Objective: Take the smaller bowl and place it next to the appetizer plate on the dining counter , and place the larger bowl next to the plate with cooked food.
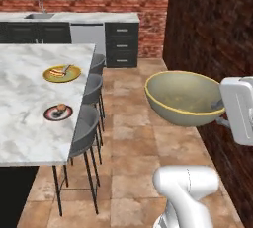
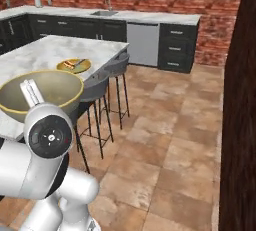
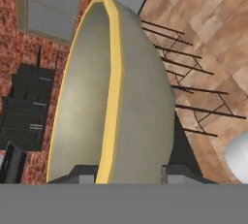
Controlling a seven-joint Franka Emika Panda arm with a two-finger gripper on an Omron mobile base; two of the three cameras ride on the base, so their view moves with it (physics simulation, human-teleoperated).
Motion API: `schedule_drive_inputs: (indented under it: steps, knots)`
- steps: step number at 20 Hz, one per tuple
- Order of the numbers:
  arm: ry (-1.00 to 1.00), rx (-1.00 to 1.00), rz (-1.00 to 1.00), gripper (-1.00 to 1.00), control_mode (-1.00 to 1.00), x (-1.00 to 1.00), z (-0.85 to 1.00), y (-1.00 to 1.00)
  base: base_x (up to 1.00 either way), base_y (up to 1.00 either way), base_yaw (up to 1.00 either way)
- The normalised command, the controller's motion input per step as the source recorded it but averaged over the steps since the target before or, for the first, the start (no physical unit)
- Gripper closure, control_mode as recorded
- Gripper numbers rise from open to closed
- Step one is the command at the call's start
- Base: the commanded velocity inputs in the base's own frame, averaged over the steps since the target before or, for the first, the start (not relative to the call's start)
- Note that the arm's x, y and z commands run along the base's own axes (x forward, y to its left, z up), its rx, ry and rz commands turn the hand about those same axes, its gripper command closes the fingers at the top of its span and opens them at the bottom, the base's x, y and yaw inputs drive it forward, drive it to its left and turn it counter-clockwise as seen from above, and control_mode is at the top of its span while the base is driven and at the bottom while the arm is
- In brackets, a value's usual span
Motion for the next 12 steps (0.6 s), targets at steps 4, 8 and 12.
schedule_drive_inputs:
  steps: [4,8,12]
  knots:
    - [0.0,0.0,0.0,1.0,1.0,0.0,0.0,0.0,0.67,-1.0,0.53]
    - [0.0,0.0,0.0,1.0,1.0,0.0,0.0,0.0,0.71,-1.0,0.53]
    - [0.0,0.0,0.0,1.0,1.0,0.0,0.0,0.0,0.75,-1.0,0.53]
